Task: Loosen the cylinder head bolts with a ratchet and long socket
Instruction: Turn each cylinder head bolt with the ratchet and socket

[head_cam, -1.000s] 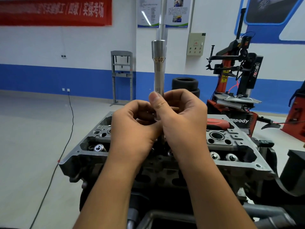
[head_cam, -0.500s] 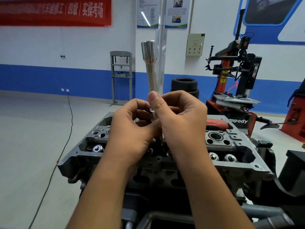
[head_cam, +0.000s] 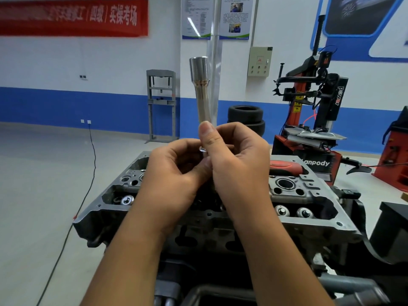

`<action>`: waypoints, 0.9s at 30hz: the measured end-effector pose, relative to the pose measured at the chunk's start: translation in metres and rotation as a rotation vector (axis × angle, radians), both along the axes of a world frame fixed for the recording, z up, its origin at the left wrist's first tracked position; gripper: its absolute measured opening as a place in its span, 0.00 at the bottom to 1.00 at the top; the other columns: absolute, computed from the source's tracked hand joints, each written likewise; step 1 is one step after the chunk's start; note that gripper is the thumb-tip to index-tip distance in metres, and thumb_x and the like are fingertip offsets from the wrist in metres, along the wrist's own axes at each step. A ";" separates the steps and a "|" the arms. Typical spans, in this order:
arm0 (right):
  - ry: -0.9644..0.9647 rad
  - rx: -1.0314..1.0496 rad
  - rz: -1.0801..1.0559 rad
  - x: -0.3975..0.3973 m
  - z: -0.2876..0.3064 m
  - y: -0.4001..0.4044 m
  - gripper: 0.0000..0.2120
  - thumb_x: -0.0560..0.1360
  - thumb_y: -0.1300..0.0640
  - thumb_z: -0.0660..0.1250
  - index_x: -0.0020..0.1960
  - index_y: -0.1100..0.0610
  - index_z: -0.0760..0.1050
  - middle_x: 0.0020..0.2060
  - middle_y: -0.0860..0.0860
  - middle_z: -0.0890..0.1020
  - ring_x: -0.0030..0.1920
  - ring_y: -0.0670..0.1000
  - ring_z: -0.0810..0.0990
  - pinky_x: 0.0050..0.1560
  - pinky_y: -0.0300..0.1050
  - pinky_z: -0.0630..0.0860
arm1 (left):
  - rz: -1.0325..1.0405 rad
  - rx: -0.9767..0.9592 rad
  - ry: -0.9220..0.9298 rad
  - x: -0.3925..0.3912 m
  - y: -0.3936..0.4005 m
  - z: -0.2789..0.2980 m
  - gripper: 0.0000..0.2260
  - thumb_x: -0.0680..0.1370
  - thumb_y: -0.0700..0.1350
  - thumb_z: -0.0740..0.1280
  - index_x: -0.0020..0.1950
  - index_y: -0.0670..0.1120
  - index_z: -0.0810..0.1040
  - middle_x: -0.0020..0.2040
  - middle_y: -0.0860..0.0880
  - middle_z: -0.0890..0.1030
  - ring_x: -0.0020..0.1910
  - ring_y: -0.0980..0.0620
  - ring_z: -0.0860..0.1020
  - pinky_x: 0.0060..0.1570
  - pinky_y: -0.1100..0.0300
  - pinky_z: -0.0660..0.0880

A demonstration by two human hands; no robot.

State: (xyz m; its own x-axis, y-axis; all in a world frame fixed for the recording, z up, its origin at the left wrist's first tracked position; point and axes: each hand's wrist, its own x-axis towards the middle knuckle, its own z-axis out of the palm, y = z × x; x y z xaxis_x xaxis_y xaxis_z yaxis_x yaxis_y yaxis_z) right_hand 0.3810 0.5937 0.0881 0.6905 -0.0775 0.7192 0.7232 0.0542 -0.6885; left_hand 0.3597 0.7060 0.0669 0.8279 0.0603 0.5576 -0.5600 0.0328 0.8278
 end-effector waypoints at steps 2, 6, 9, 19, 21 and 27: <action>0.013 0.012 0.026 0.000 0.000 0.000 0.11 0.73 0.48 0.78 0.40 0.52 0.80 0.35 0.50 0.85 0.37 0.51 0.87 0.41 0.56 0.85 | 0.100 -0.042 0.000 0.002 -0.003 0.000 0.12 0.72 0.40 0.78 0.56 0.46 0.86 0.49 0.42 0.88 0.48 0.41 0.88 0.45 0.47 0.86; -0.022 0.020 -0.001 0.000 -0.002 -0.002 0.12 0.70 0.50 0.82 0.42 0.54 0.81 0.37 0.51 0.86 0.40 0.53 0.87 0.43 0.57 0.85 | 0.053 -0.017 -0.027 0.005 -0.003 -0.001 0.13 0.74 0.42 0.75 0.59 0.48 0.87 0.52 0.46 0.89 0.53 0.46 0.88 0.51 0.50 0.86; -0.055 -0.001 -0.060 -0.001 -0.002 -0.002 0.10 0.72 0.50 0.80 0.42 0.53 0.81 0.37 0.48 0.85 0.42 0.50 0.86 0.44 0.53 0.84 | -0.074 0.059 -0.052 0.002 0.002 -0.002 0.13 0.81 0.44 0.69 0.64 0.49 0.85 0.57 0.48 0.88 0.57 0.47 0.86 0.54 0.54 0.84; 0.032 0.035 -0.022 0.001 -0.001 -0.003 0.10 0.70 0.54 0.82 0.43 0.53 0.81 0.37 0.50 0.86 0.39 0.50 0.87 0.40 0.53 0.86 | 0.182 -0.001 -0.071 0.003 -0.007 -0.002 0.10 0.78 0.37 0.74 0.56 0.50 0.86 0.49 0.50 0.89 0.50 0.49 0.88 0.48 0.53 0.86; 0.016 0.016 -0.056 0.001 -0.001 -0.002 0.10 0.71 0.53 0.82 0.42 0.52 0.81 0.36 0.48 0.86 0.38 0.48 0.86 0.39 0.49 0.85 | 0.025 0.050 -0.082 0.002 -0.004 -0.002 0.11 0.82 0.39 0.69 0.61 0.49 0.85 0.53 0.49 0.89 0.54 0.50 0.87 0.51 0.56 0.85; 0.010 -0.012 -0.093 0.002 -0.001 -0.001 0.08 0.74 0.52 0.79 0.42 0.51 0.80 0.36 0.47 0.85 0.39 0.47 0.85 0.40 0.47 0.84 | 0.044 0.051 -0.042 0.002 -0.001 -0.001 0.10 0.81 0.40 0.70 0.60 0.51 0.85 0.53 0.49 0.88 0.54 0.48 0.87 0.51 0.52 0.85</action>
